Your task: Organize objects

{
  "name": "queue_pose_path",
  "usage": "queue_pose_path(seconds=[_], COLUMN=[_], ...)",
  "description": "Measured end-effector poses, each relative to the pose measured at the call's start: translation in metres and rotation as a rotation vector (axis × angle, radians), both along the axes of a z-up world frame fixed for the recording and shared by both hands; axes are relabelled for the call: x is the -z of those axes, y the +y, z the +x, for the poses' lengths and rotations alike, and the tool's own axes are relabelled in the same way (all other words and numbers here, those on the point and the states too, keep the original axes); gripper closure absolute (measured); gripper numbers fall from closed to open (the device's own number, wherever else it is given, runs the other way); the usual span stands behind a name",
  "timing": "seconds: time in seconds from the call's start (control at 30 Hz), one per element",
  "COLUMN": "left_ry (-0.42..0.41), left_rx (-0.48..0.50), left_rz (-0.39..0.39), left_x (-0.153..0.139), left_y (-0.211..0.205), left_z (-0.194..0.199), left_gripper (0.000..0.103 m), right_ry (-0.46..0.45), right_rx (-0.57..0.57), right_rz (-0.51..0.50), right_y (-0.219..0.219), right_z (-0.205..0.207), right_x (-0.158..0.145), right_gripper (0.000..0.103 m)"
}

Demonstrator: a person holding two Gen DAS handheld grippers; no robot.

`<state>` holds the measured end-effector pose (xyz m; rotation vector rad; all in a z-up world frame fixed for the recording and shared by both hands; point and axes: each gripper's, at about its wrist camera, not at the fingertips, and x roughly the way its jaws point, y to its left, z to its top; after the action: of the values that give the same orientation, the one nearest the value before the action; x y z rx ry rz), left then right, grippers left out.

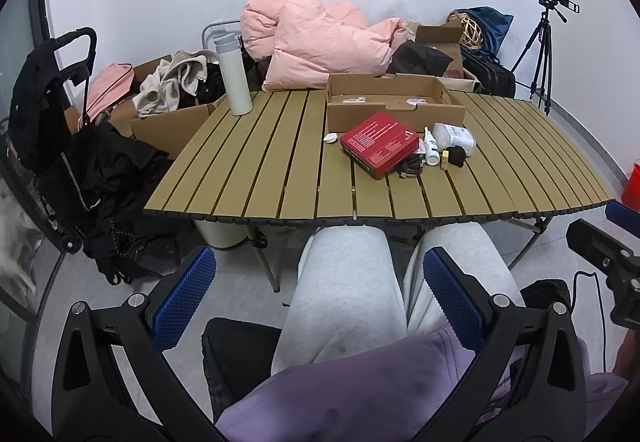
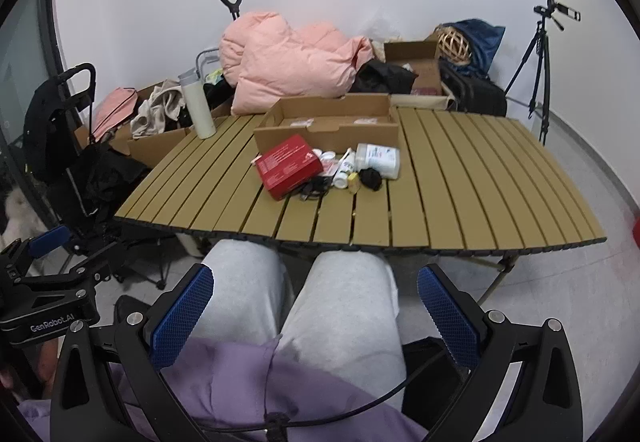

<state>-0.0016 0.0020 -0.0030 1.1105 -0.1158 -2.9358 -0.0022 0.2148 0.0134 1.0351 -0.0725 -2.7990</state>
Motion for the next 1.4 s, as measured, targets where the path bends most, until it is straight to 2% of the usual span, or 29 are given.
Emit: queue_pose_path(seconds=[1.4], left_ry=[-0.023], left_rx=[-0.003], left_rz=[-0.009], left_x=[0.0042], left_y=[-0.0004], left_z=[-0.0024], left_gripper=[0.000], right_ry=[0.003], right_rx=[-0.001], right_rz=[0.010], right_y=[-0.0029], right_z=[-0.0012], right_x=[0.0016], right_gripper=[0.000])
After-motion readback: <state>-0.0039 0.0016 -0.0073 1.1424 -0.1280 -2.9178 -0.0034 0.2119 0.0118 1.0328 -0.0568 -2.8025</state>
